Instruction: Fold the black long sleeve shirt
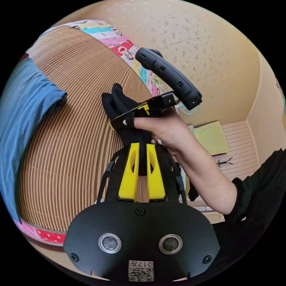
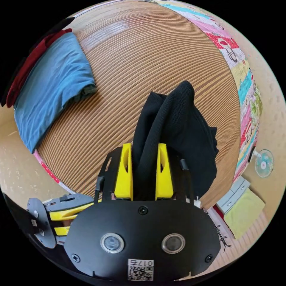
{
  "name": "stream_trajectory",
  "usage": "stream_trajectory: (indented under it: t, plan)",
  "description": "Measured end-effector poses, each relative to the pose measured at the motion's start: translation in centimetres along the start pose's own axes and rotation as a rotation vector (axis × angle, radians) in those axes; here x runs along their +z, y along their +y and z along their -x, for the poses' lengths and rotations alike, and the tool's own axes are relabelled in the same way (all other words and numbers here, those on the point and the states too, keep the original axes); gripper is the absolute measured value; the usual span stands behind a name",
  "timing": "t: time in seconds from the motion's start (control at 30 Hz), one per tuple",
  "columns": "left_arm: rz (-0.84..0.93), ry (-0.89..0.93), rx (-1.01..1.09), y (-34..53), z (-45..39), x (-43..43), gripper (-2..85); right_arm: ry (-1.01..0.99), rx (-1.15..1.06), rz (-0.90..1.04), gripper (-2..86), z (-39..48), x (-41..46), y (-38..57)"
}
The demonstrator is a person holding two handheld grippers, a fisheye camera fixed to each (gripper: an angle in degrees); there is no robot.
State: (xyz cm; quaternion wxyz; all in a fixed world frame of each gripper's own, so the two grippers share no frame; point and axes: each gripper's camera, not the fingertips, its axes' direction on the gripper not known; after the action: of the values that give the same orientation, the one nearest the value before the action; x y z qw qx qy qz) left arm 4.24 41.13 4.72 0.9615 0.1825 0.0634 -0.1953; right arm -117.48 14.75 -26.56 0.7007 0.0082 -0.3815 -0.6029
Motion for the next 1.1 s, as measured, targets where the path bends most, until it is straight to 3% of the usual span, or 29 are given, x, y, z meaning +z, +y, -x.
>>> stream_trajectory:
  t: [0.1,0.2,0.33,0.43,0.53,0.67,0.87,1.0,1.1]
  plan:
    - [0.0,0.187,0.055,0.1,-0.1,0.1,6.4,-0.132,0.03,-0.087,8.2,-3.1,-0.4,2.1]
    - [0.083,0.42,0.095,-0.4,0.1,1.2,9.4,-0.421,0.081,-0.3,7.5,-10.1,-0.7,7.5]
    - [0.183,0.3,0.174,-0.4,-1.1,3.1,10.1,-0.814,0.159,-0.656,7.1,-22.4,3.1,19.8]
    - [0.294,0.326,0.142,-0.3,-0.5,7.1,11.5,-0.878,0.238,-0.797,6.9,-29.0,8.5,28.5]
    - [0.344,0.354,0.101,0.0,0.1,11.9,12.1,-0.834,0.367,-0.789,6.6,-33.2,15.0,34.9]
    - [0.458,0.235,0.035,0.5,0.5,19.8,14.4,-0.873,0.516,-0.694,6.5,-35.7,24.5,39.6]
    - [0.573,0.076,0.04,2.1,-0.6,29.0,16.8,-1.048,0.68,-0.866,8.9,-36.0,29.8,45.0]
    - [0.705,0.086,-0.026,4.7,-0.6,34.5,16.3,-1.118,0.79,-0.874,13.1,-34.2,31.7,50.1]
    - [0.664,0.153,-0.074,7.0,-1.0,35.5,11.4,-1.242,0.905,-0.855,15.4,-30.9,34.5,54.8]
